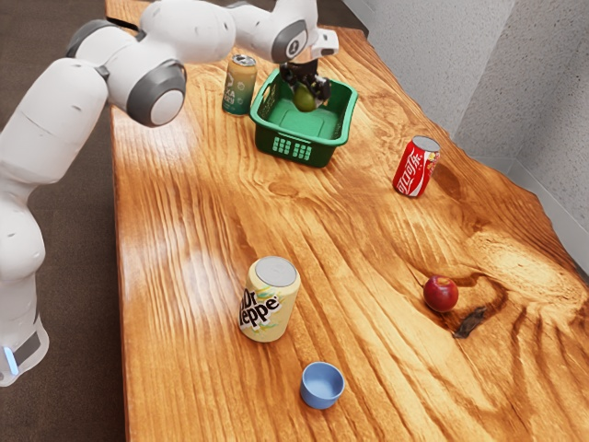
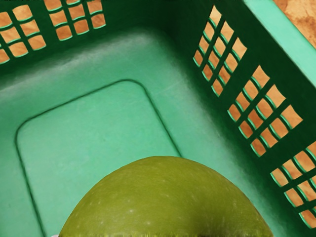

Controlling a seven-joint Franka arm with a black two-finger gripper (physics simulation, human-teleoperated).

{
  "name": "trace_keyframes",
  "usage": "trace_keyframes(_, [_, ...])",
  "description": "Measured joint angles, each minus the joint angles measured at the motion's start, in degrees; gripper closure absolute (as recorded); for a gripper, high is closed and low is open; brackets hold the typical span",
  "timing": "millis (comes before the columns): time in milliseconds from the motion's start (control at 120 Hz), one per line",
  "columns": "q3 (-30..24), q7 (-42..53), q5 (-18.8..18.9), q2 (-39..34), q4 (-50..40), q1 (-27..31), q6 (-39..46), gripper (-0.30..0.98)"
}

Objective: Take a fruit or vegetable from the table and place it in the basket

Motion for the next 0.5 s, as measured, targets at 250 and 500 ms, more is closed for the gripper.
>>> trace_keyframes(250, [0.4,0.3,-1.1,-0.1,-0.6,0.2,2.3,0.14])
trace_keyframes(500, [0.2,1.0,4.5,-19.2,-5.5,-6.6,-8.4,0.04])
